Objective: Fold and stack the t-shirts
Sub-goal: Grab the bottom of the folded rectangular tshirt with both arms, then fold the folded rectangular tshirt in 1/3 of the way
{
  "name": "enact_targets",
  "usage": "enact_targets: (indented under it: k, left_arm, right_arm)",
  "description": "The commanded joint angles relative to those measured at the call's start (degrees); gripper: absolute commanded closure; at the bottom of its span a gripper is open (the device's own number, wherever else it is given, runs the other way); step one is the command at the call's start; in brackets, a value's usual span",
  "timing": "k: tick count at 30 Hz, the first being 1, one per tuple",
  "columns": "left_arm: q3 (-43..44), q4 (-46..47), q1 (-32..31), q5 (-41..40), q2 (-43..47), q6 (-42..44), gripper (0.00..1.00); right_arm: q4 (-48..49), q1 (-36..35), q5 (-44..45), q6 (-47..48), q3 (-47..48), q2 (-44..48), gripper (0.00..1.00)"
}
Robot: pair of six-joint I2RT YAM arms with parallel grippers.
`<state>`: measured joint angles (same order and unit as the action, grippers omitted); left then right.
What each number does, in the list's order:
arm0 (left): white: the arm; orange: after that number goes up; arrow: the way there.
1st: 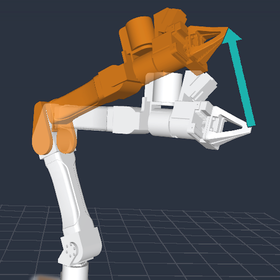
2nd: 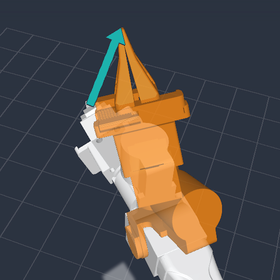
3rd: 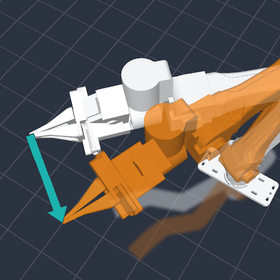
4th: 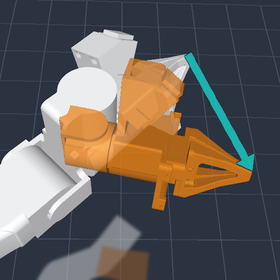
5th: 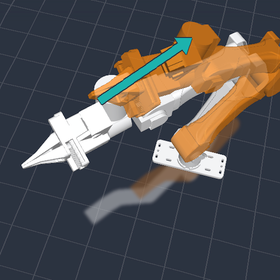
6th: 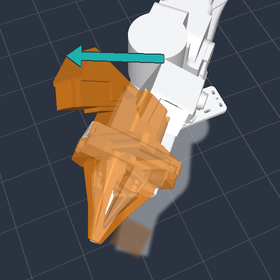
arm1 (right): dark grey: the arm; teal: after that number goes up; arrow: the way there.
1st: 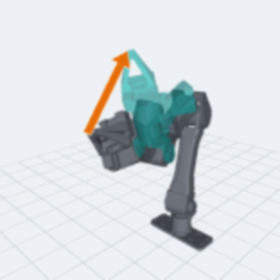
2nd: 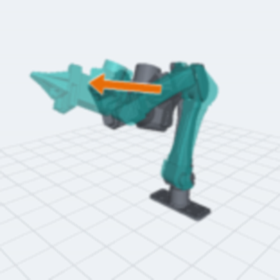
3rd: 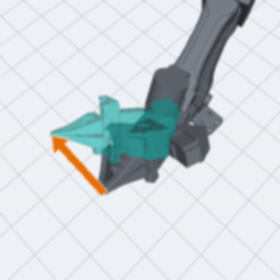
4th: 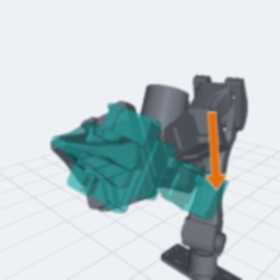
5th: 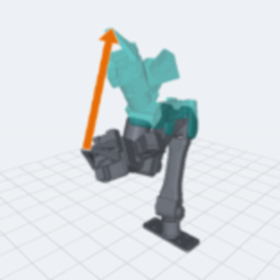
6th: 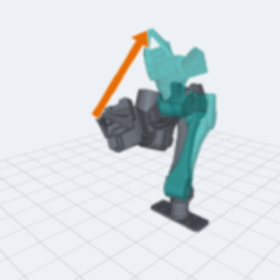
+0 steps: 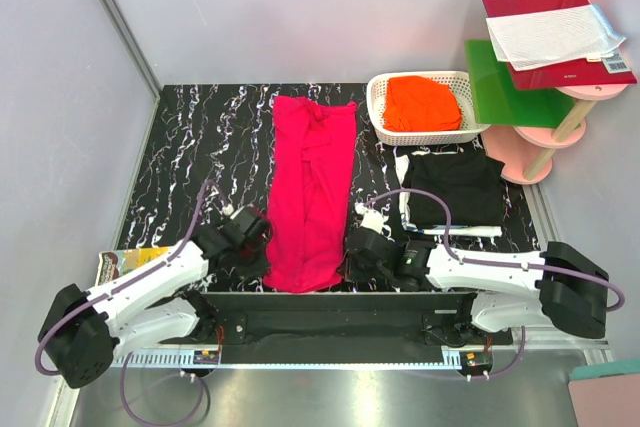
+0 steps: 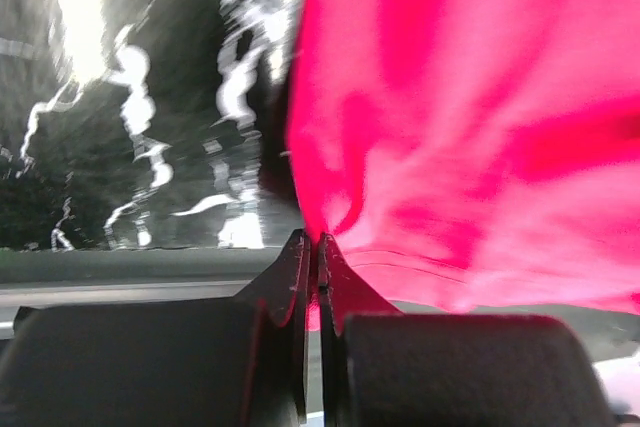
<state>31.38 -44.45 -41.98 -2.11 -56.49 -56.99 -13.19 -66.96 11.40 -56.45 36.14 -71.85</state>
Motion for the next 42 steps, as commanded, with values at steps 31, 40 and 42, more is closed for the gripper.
enact_targets:
  k: [31,40,42]
  left_arm:
    - [55.80,-0.73,17.01,-10.02,-48.60,17.97,1.00]
    - [68.02,-0.73,20.08,-5.27,-61.46,22.80,0.50]
    - [66.02,-0.73,20.79,-6.32,-58.50,21.93,0.26]
  right_arm:
    - [5.46,27.32,4.24,28.23,37.50,-35.10,0.99]
    - [4.14,30.22,8.37,28.41,45.15,-42.93,0.89]
    - [4.14,30.13,8.73,29.28,45.77,-42.41,0.71]
